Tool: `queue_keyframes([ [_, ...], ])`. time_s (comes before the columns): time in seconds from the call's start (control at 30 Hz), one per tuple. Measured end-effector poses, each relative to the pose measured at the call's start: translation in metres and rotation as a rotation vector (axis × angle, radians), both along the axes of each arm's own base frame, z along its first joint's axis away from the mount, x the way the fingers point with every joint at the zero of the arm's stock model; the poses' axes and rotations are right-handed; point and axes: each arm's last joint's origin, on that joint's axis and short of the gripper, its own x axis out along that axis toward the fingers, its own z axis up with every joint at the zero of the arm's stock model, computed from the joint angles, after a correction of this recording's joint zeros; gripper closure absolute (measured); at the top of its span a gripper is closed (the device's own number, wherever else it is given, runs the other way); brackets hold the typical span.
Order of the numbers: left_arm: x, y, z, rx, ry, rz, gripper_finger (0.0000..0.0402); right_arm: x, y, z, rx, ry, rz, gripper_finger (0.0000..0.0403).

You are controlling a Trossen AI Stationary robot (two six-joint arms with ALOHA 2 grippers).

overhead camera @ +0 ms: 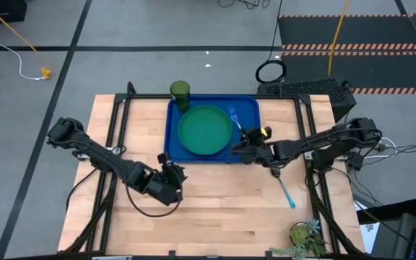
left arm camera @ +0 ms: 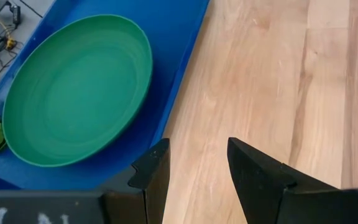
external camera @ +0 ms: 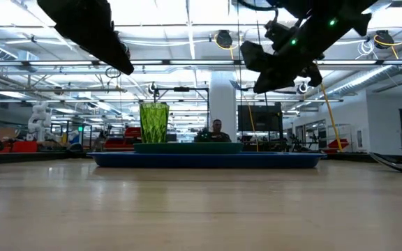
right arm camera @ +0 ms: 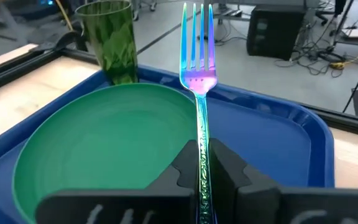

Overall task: Pick and place plate/cup/fork/spoon on tray
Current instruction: Put the blue fork to the right of the green plate on the blue serving tray

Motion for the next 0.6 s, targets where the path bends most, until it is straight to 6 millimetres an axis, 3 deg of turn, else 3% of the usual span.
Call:
queue_keyframes([
  [0.27,-0.002,-0.004,0.0,0.004,0.002,-0.02,0.0238,0.019,-0.014,-0.014,0.017,-0.093,-0.049,0.0398],
  [0.6,-0.003,-0.005,0.0,0.006,0.007,-0.024,0.0238,0.021,-0.023,-0.024,0.052,-0.125,-0.11,0.0399],
])
